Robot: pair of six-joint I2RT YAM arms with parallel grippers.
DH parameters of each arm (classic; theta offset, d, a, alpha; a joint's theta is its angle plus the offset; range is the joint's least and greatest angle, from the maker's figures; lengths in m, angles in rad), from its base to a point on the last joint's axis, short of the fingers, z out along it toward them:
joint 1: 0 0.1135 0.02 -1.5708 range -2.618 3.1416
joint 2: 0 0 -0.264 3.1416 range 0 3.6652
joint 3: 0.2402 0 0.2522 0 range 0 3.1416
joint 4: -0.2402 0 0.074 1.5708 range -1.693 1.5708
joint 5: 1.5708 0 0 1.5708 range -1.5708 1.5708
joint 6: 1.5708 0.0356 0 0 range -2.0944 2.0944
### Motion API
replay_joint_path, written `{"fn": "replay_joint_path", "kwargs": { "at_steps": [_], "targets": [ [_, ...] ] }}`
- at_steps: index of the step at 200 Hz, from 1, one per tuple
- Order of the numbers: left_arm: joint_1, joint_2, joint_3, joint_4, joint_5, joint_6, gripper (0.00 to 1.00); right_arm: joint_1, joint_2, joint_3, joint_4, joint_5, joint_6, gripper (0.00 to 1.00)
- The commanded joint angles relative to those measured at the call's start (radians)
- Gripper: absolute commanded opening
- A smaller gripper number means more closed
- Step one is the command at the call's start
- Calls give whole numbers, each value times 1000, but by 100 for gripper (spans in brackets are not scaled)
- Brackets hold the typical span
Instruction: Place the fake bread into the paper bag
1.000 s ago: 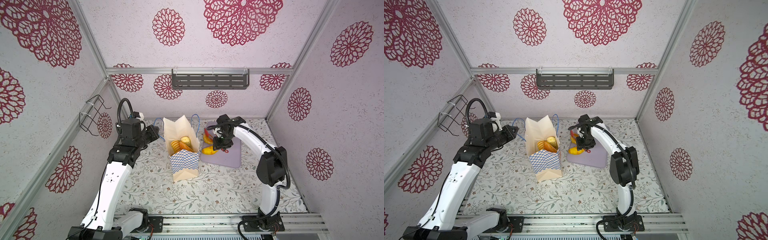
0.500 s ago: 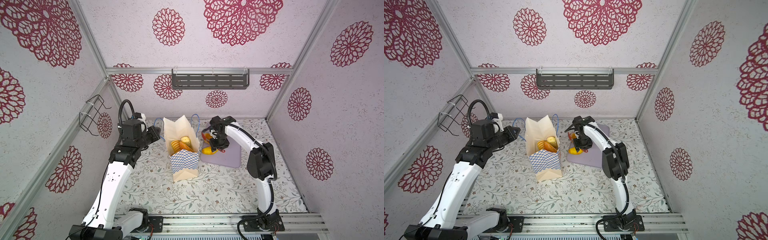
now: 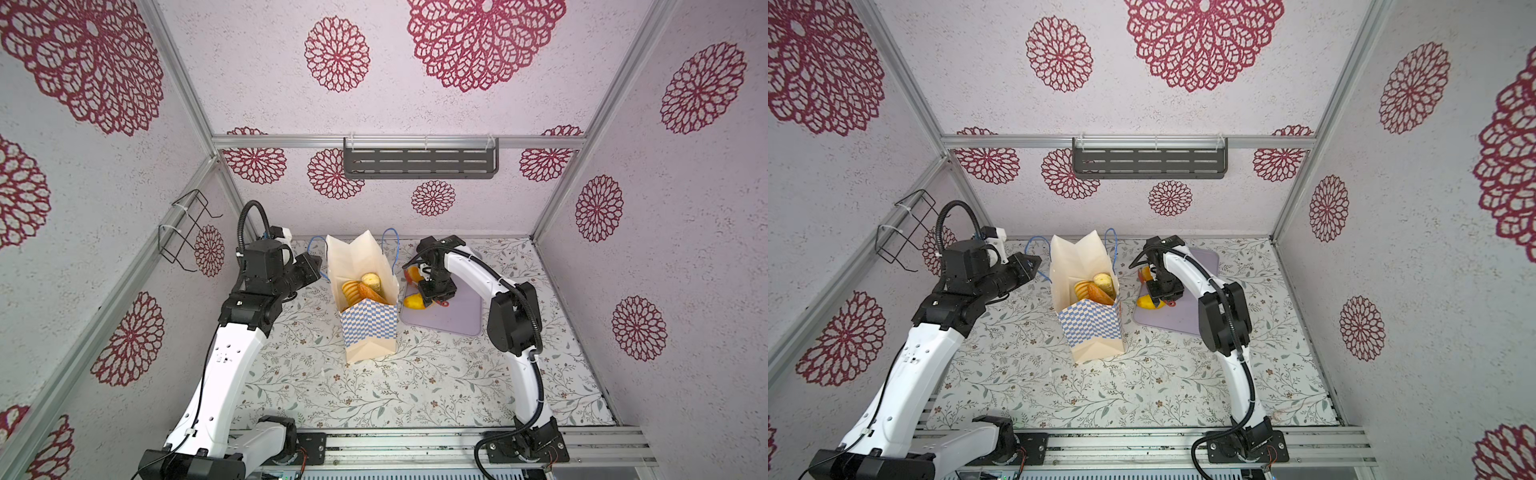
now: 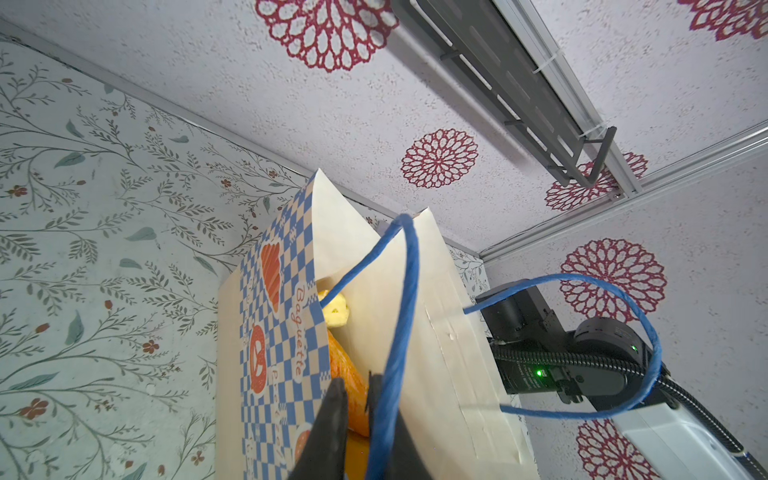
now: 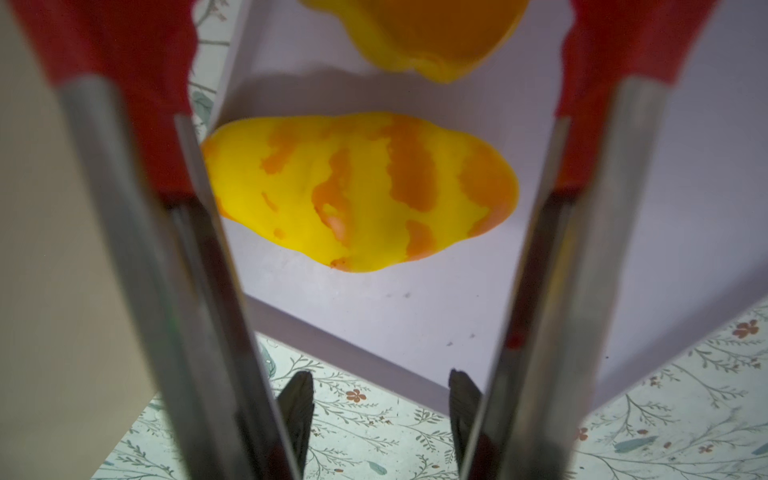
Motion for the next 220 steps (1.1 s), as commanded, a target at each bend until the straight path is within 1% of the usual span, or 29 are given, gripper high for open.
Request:
{"fn": "replay_joint_path", "kwargs": {
  "at_steps": [1,23,66,79,104,114,132,144,182,190,198,211,220],
  "targets": [
    [10,-18,-15,32,8,-2,15,-16,-10,28,-23,8,-14,52],
    [11,-17,-15,35,9,-3,15,-23,-6,29,-21,0,-16,48],
    [11,-17,-15,34,9,-1,15,-37,-25,24,-21,2,-16,37],
    [11,-15,-17,34,8,-2,15,-40,-38,18,-19,5,-14,35],
    [12,-15,-17,34,8,-2,15,-46,-68,2,-11,17,-12,30],
    [13,-13,-14,34,10,-2,15,-51,-81,-5,-7,22,-10,26],
    [12,-9,-9,34,8,-4,15,-58,-108,-20,0,28,-9,24],
    [12,-5,-5,34,9,-3,15,-63,-125,-26,6,34,-4,20],
    [13,1,6,27,4,-4,16,-77,-197,-67,40,28,9,17],
    [13,2,9,24,2,-3,18,-79,-213,-78,50,22,13,16],
    [13,3,11,20,2,-2,22,-81,-232,-88,59,15,18,16],
    [13,5,15,13,-4,-1,26,-85,-261,-102,69,7,27,15],
    [13,6,19,8,-7,0,31,-88,-284,-113,77,3,33,15]
  ]
}}
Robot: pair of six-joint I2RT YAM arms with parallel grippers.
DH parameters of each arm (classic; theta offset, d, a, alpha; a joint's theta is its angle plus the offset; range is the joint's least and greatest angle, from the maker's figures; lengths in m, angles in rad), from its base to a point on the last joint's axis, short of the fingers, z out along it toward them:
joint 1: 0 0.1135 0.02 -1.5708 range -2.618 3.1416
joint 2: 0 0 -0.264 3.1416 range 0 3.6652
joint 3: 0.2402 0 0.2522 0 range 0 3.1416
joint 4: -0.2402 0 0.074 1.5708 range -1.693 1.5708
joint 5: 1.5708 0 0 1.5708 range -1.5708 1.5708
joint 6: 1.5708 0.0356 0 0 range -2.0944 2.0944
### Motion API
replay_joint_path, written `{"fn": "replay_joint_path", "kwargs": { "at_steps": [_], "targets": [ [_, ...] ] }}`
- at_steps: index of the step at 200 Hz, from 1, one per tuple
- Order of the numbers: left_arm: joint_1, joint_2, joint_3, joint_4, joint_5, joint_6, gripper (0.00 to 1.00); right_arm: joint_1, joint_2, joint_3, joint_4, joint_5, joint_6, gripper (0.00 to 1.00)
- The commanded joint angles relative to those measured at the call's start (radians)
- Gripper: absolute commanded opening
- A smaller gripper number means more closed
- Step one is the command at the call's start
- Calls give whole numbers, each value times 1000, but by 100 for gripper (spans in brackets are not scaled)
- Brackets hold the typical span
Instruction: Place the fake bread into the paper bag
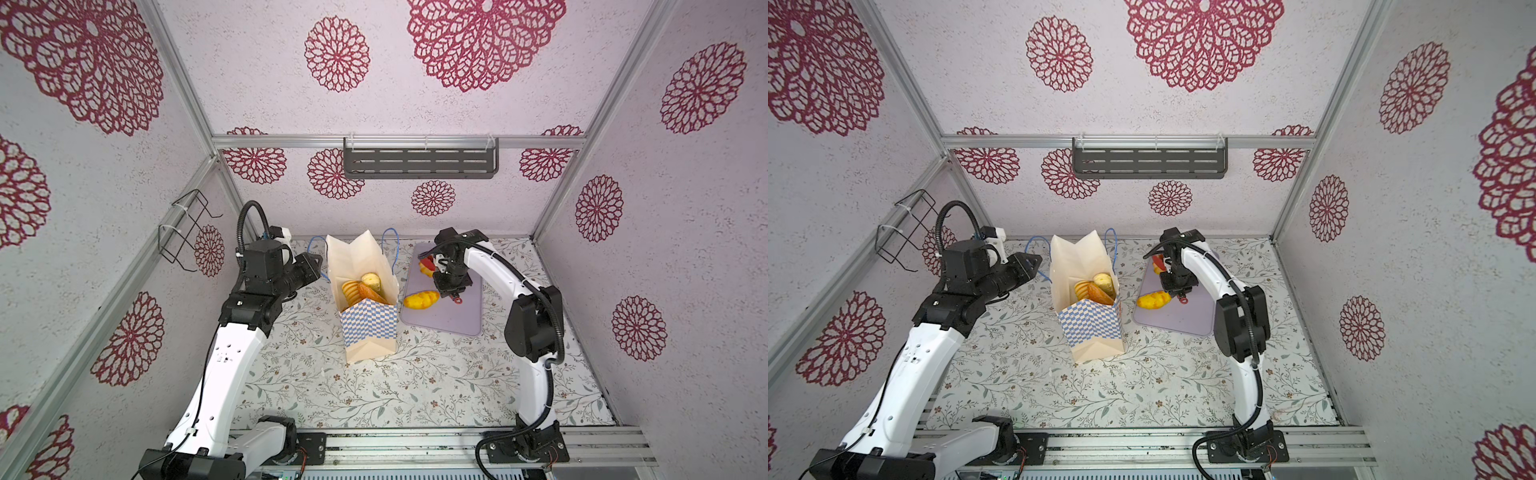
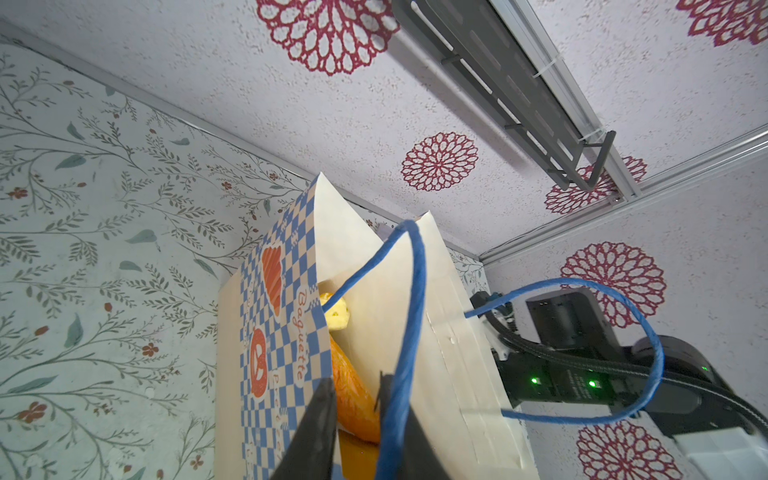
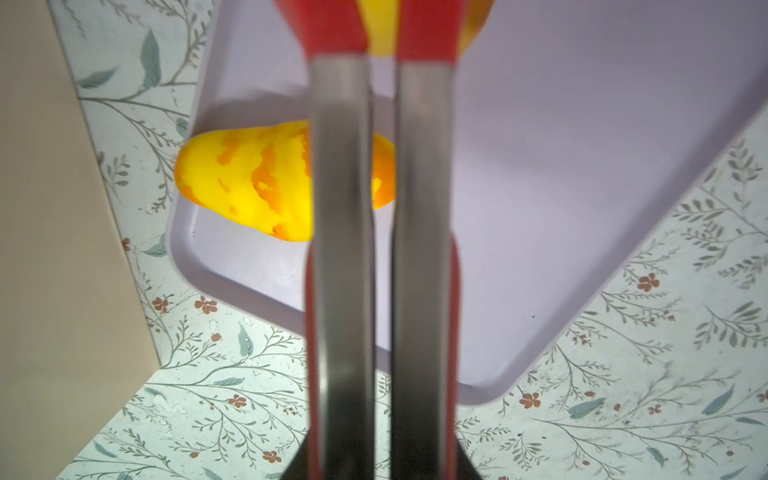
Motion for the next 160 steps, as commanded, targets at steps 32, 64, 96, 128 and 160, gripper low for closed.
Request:
{"fn": "replay_joint_path", "kwargs": {
  "at_steps": [32,64,96,128,160],
  "targets": [
    [9,8,37,-14,-15,5,45,-17,-198,-5,41,-27,60,13],
    [9,13,50,-14,-16,-5,39,-17,-283,47,55,-85,88,11],
    [9,17,60,-12,-7,-18,28,-15,-362,91,98,-177,114,11],
    [9,13,67,-22,-7,-25,22,-7,-434,116,183,-294,131,10],
    [9,7,68,-29,-16,-29,16,58,-468,161,236,-380,120,10]
  ]
}}
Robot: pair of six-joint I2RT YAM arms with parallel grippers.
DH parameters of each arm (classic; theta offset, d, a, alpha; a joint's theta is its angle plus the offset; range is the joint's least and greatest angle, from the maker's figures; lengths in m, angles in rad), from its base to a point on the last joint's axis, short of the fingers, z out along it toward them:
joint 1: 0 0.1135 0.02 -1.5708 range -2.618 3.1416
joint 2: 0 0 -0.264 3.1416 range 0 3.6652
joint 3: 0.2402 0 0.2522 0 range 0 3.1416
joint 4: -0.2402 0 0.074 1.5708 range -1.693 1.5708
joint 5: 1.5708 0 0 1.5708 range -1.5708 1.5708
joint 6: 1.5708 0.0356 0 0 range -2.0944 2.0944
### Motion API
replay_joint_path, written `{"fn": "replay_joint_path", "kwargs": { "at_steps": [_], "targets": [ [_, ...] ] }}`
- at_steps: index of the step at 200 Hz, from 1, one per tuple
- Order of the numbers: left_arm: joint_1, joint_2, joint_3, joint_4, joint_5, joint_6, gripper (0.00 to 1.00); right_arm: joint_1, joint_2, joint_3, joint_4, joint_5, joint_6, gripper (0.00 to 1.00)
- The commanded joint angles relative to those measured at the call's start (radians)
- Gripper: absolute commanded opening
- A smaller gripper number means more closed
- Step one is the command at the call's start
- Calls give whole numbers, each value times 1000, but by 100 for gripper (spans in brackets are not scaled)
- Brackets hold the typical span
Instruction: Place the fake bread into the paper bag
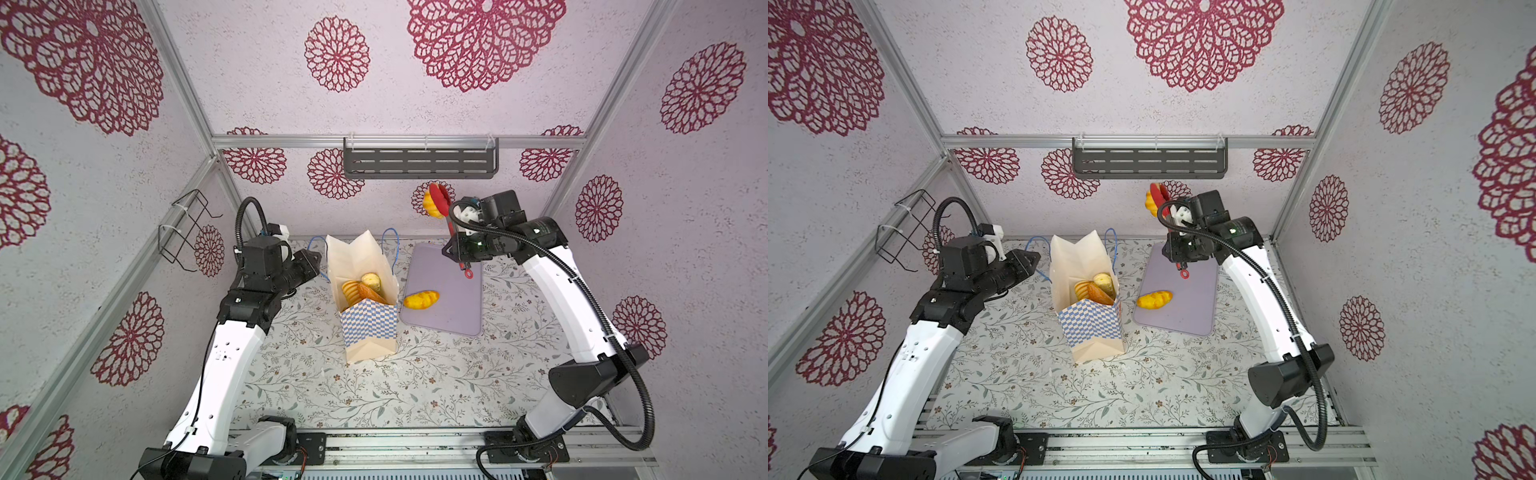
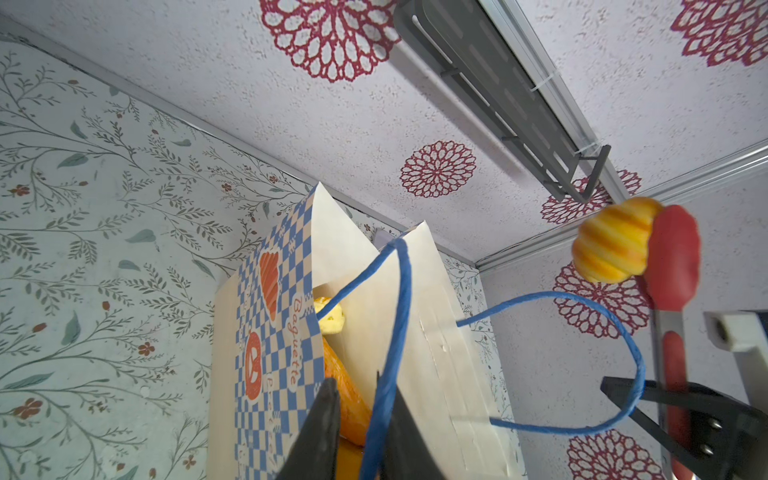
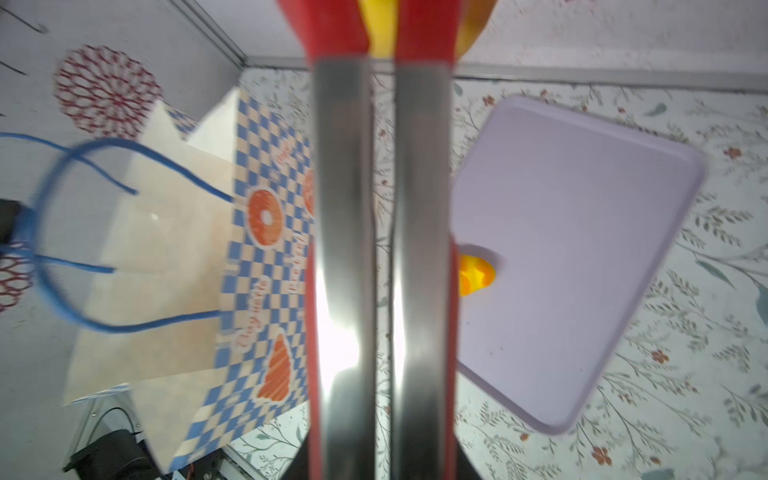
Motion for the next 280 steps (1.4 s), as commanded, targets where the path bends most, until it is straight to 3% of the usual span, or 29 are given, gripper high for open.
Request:
{"fn": "replay_joint_path", "kwargs": {
  "at_steps": [1,72,131,213,280],
  "targets": [
    [8,-8,26,-4,-9,-5,16,55,-50,61,95,-107,4,10],
    [8,-1,44,-22,-17,-6,2,285,-39,25,91,-132,-5,9],
    [6,0,43,-23,-18,-14,1,353,-92,-156,83,-92,15,11],
    [5,-17,39,-29,-19,-21,7,375,-76,-172,83,-64,2,43],
    [5,-3,44,-27,-7,-16,9,374,-86,-121,99,-19,11,46]
  ]
}}
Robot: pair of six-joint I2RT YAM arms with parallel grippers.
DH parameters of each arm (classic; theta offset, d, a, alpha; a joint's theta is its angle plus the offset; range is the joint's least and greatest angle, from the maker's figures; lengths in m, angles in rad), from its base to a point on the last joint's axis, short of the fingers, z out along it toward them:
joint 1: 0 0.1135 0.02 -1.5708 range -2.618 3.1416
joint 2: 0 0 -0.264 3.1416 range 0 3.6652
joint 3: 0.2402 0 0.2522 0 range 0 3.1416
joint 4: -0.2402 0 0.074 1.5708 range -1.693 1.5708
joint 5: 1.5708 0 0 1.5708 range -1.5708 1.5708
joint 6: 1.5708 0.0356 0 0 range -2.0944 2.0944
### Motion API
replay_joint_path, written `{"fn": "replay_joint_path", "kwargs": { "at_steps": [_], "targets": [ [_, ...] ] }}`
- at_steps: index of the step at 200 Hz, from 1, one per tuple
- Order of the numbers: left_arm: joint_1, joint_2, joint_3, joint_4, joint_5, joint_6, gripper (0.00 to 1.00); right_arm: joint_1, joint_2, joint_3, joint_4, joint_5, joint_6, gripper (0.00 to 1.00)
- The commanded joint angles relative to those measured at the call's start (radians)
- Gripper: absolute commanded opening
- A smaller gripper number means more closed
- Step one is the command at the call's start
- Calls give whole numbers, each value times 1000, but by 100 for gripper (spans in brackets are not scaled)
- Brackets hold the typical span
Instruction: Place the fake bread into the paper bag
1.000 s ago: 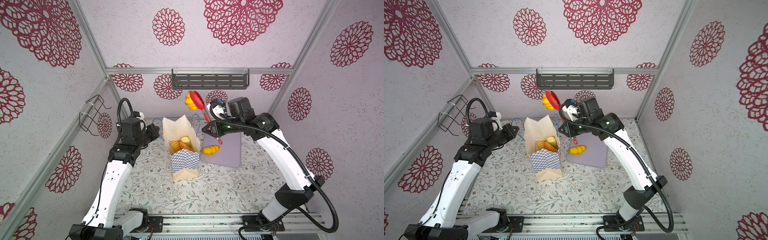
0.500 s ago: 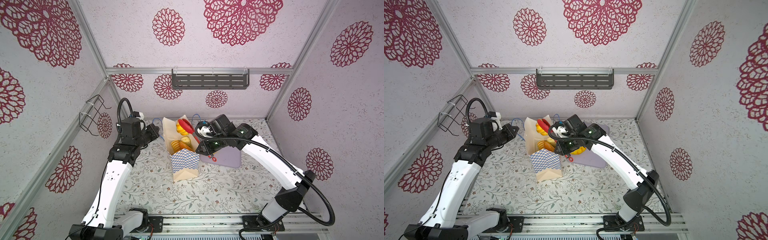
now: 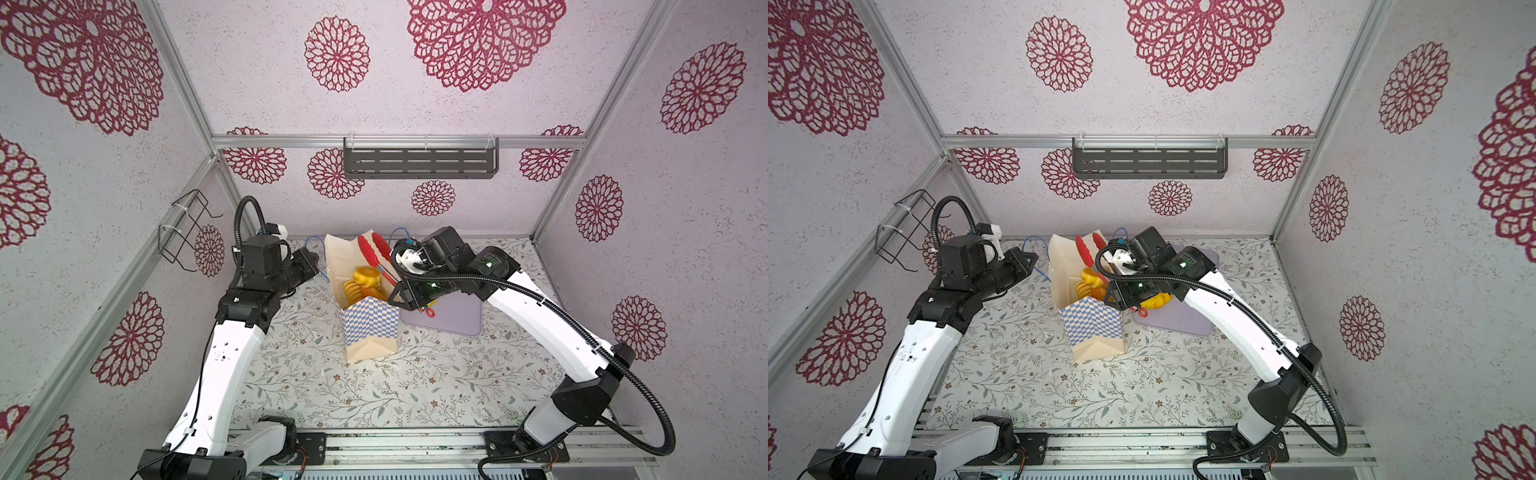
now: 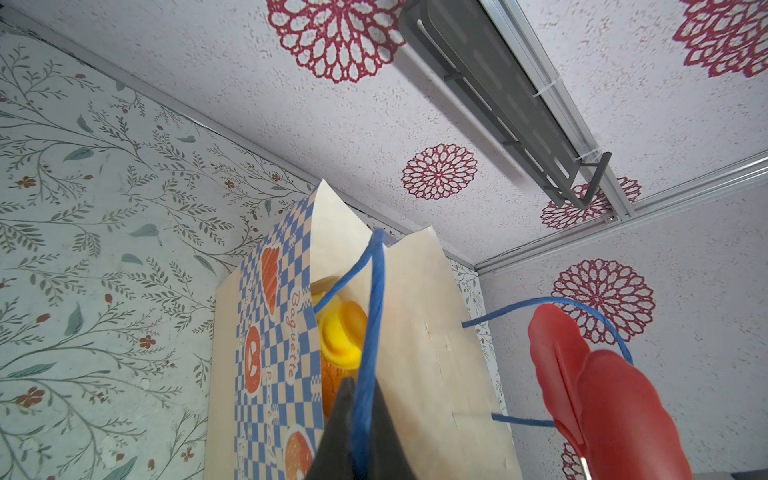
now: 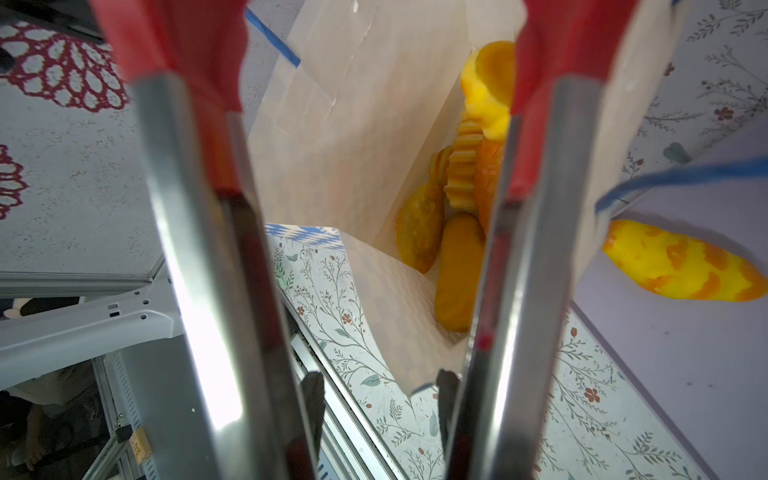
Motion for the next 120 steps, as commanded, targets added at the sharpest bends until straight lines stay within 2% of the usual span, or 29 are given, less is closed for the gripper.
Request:
{"fn": "replay_joint_path", "kwargs": {
  "at_steps": [1,33,54,87,120],
  "targets": [
    [5,-3,25,-1,1,3,9,4,-56,58,43,42,7,46],
    [5,-2,34,1,0,7,10,-22,-138,79,47,143,14,43],
    [5,-1,34,4,3,6,10,-90,-214,47,56,173,38,43],
    [5,0,37,6,8,7,11,-292,-330,-131,113,54,122,43],
    [5,1,34,6,7,10,11,-359,-376,-358,179,-30,202,42]
  ]
}}
